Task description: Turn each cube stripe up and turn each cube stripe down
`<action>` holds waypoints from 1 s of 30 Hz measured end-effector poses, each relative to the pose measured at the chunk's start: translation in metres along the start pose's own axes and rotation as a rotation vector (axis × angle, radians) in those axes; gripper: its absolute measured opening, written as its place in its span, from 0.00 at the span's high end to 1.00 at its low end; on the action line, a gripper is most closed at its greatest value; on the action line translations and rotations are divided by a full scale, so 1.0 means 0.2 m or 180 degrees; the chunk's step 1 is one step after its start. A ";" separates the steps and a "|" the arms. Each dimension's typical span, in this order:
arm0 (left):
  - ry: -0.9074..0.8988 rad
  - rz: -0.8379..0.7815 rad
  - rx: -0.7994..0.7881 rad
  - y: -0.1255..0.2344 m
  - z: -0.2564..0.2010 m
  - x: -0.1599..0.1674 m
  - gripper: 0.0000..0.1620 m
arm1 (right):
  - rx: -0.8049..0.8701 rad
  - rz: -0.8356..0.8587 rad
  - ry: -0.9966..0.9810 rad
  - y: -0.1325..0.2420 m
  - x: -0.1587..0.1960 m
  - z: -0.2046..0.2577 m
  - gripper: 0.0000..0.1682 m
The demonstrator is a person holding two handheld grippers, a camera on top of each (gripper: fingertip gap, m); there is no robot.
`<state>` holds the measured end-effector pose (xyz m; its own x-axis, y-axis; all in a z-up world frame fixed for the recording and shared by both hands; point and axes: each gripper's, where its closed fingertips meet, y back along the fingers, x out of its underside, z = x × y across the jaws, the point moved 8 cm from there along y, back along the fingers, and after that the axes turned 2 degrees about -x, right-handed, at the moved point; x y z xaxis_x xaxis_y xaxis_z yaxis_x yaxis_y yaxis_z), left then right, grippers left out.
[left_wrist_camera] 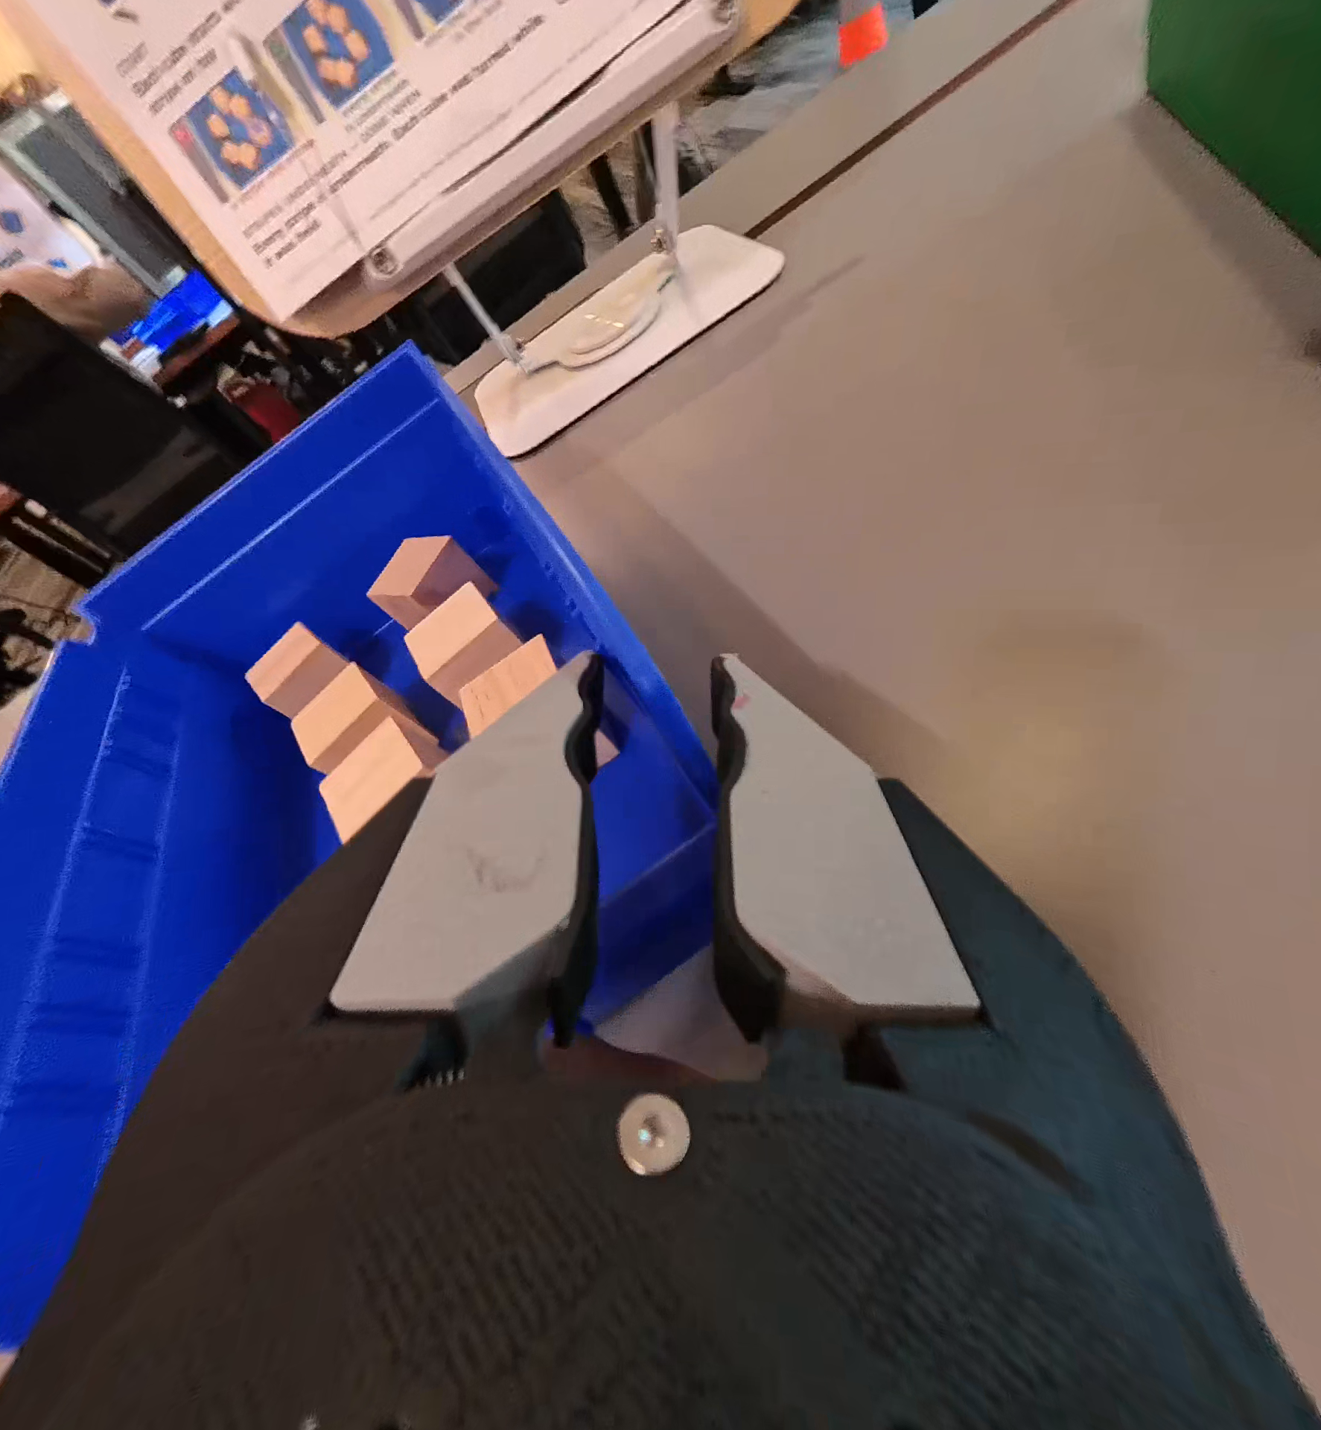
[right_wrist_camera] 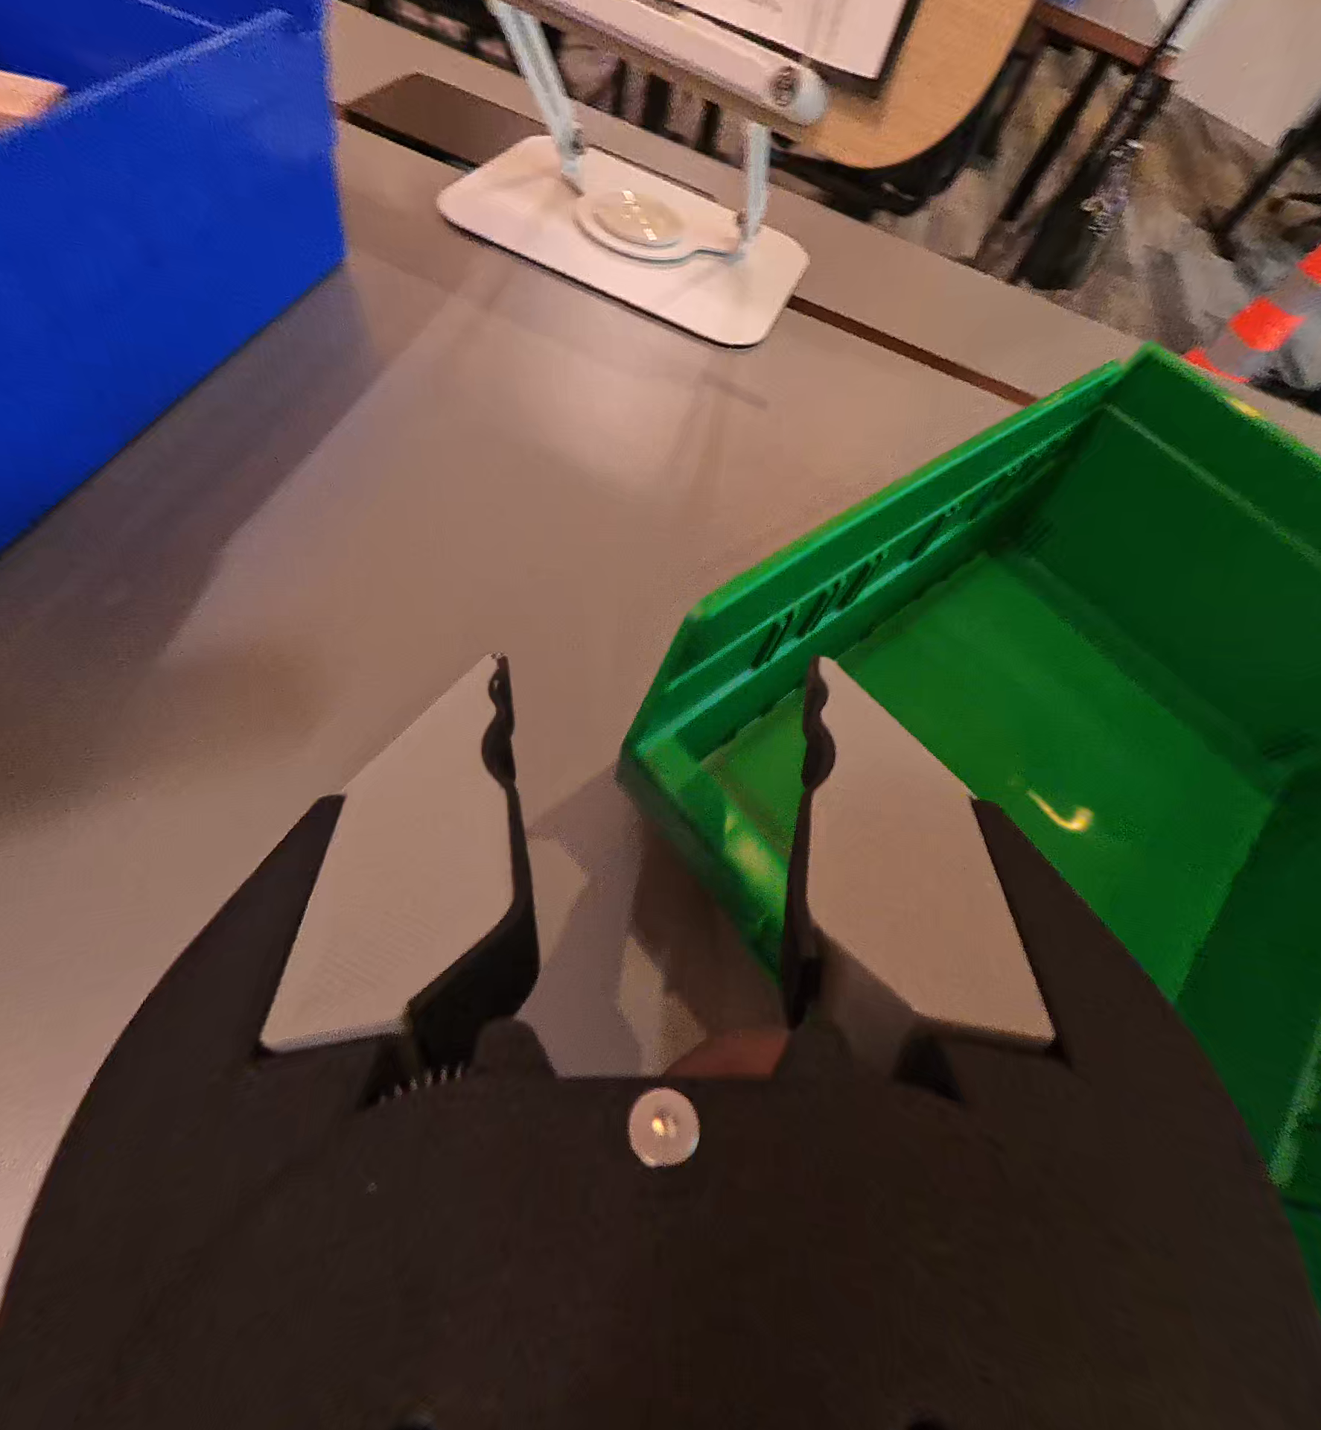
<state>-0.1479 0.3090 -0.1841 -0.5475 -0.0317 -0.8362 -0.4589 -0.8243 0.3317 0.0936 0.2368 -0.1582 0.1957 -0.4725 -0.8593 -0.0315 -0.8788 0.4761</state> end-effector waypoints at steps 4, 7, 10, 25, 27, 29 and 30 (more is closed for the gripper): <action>-0.0055 0.0134 -0.0390 0.00 0.10 0.05 0.94 | 0.0243 0.0484 0.0229 -0.16 0.02 -0.04 0.82; 0.0121 0.0186 -0.0474 0.02 0.22 0.13 0.97 | 0.0156 0.0414 0.0158 -0.10 0.07 -0.10 0.85; 0.0511 0.0242 -0.0237 0.06 0.32 0.17 0.99 | 0.0188 0.0493 0.0201 0.01 0.16 -0.21 0.90; 0.0507 -0.0105 0.0058 0.27 0.16 0.02 0.70 | 0.0213 -0.0058 -0.0340 0.44 0.19 -0.49 0.81; 0.0512 -0.0366 0.0268 0.34 0.12 -0.06 0.71 | -0.0097 -0.0345 -0.0296 0.48 0.10 -0.41 0.76; 0.0489 -0.0493 0.0349 0.40 0.10 -0.12 0.67 | -0.0426 -0.0418 -0.0184 0.46 0.05 -0.31 0.69; 0.0467 -0.0497 0.0389 0.41 0.09 -0.13 0.65 | -0.0624 -0.0402 -0.0117 0.43 0.03 -0.26 0.67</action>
<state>-0.1843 0.2523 -0.1266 -0.3598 0.0015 -0.9330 -0.6160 -0.7515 0.2364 0.1428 0.1628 -0.1129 0.1500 -0.3649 -0.9189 0.1826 -0.9032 0.3885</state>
